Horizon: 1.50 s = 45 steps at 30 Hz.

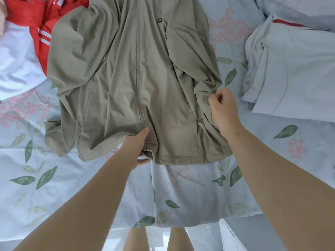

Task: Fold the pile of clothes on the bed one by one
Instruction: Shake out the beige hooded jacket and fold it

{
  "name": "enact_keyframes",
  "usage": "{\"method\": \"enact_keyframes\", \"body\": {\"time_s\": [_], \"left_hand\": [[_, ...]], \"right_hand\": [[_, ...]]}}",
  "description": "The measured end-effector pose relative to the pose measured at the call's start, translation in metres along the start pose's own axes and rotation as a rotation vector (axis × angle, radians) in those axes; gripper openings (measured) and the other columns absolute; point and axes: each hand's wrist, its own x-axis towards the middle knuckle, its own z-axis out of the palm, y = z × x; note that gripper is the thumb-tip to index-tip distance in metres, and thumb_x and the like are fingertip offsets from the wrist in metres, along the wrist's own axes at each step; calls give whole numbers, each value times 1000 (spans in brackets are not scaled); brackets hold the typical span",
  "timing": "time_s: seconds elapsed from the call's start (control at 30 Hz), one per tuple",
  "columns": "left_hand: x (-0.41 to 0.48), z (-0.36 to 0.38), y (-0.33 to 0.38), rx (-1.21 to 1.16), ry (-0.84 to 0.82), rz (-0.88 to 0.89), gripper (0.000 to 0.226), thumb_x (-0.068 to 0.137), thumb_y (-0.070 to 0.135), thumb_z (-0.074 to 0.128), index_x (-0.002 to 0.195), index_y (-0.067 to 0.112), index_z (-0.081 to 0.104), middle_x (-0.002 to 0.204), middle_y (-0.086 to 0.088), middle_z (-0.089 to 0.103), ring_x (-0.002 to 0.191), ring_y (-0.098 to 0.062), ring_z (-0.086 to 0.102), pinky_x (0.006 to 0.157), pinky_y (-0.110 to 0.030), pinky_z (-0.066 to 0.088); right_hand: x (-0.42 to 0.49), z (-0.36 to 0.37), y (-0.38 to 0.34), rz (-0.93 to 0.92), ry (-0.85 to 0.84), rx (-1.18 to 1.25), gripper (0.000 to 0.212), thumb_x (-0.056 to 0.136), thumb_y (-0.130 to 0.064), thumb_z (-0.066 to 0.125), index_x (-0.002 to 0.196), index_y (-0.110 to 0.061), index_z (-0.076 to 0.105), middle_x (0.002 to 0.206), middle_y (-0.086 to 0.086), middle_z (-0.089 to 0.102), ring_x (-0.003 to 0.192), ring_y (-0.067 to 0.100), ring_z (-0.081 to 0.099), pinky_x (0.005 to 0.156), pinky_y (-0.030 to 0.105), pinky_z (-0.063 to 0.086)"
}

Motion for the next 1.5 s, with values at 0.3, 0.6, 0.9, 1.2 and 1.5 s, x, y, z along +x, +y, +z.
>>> {"method": "enact_keyframes", "body": {"time_s": [0.3,0.6,0.9,1.2,1.5], "left_hand": [[-17,0,96,685,-13,219,39,96,36,50,72,6,50,51,-4,46,38,-15,43,42,-16,41],[-27,57,138,528,-5,601,13,92,28,51,93,19,59,81,-4,66,87,-26,69,84,-43,56],[-36,68,151,473,-52,724,6,91,28,53,86,28,56,87,1,62,81,-21,65,73,-33,54],[-1,54,67,723,-21,608,11,93,28,51,103,25,56,90,1,62,72,-15,55,57,-19,39],[4,46,-16,596,-64,547,6,93,24,54,99,24,56,92,2,64,87,-16,59,67,-21,42]], "right_hand": [[39,16,4,327,-84,-53,63,74,-41,72,120,-3,53,115,12,61,112,29,56,98,38,45],[82,-31,-77,-59,64,-266,29,97,-24,46,100,4,56,88,7,49,81,19,43,60,23,23],[106,-88,-99,17,532,63,69,89,-18,49,150,-17,17,150,-2,29,131,13,36,102,25,25],[-9,-7,30,437,-190,-350,56,82,-36,67,129,-17,43,126,10,49,116,34,49,96,44,43],[-48,-37,47,374,-9,-240,17,98,-25,47,95,-9,41,73,-3,40,73,20,41,57,30,24]]}}
